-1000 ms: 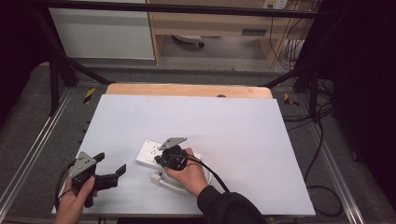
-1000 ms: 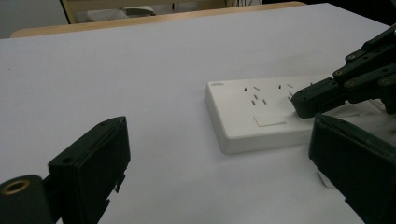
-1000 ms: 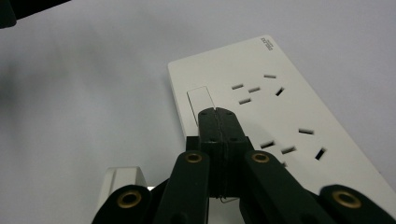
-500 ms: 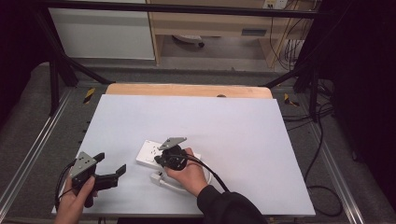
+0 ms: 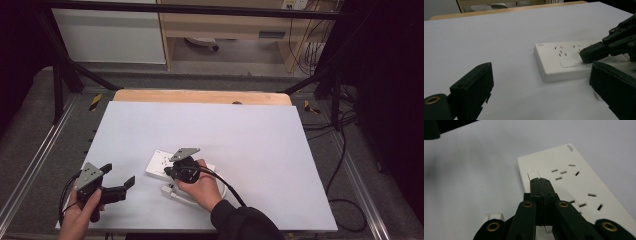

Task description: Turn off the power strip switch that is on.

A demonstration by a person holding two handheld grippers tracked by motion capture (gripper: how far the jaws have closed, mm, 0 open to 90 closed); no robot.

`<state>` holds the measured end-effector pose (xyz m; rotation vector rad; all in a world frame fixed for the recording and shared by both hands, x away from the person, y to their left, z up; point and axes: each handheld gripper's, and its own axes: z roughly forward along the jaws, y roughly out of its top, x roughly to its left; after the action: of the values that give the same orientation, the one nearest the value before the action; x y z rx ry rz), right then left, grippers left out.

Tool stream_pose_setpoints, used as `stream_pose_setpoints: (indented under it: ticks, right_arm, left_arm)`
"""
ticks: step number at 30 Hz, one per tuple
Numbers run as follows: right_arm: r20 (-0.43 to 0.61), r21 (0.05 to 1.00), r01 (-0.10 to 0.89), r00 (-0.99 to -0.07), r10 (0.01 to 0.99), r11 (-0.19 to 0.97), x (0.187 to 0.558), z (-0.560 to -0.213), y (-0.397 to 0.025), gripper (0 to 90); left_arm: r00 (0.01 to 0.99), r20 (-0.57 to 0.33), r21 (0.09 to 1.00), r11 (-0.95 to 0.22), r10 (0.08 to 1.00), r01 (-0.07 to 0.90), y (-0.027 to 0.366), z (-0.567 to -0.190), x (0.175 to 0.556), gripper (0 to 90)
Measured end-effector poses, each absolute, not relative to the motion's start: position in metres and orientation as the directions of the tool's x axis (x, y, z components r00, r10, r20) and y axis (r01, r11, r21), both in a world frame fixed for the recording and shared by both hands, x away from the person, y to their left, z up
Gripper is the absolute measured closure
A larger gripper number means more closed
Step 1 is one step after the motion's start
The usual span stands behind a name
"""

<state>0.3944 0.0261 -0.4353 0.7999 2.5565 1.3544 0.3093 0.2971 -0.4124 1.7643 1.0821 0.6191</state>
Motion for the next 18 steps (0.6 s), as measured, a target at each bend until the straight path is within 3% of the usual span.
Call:
stream_pose_setpoints:
  ticks: [18]
  right_arm:
    - [0.107,0.834,0.359,-0.85,0.516,0.418,0.395,-0.422,0.016,86.5]
  left_arm:
    - [0.481,-0.053,0.902,-0.165,0.875,0.399,0.297,-0.413,0.31,5.3]
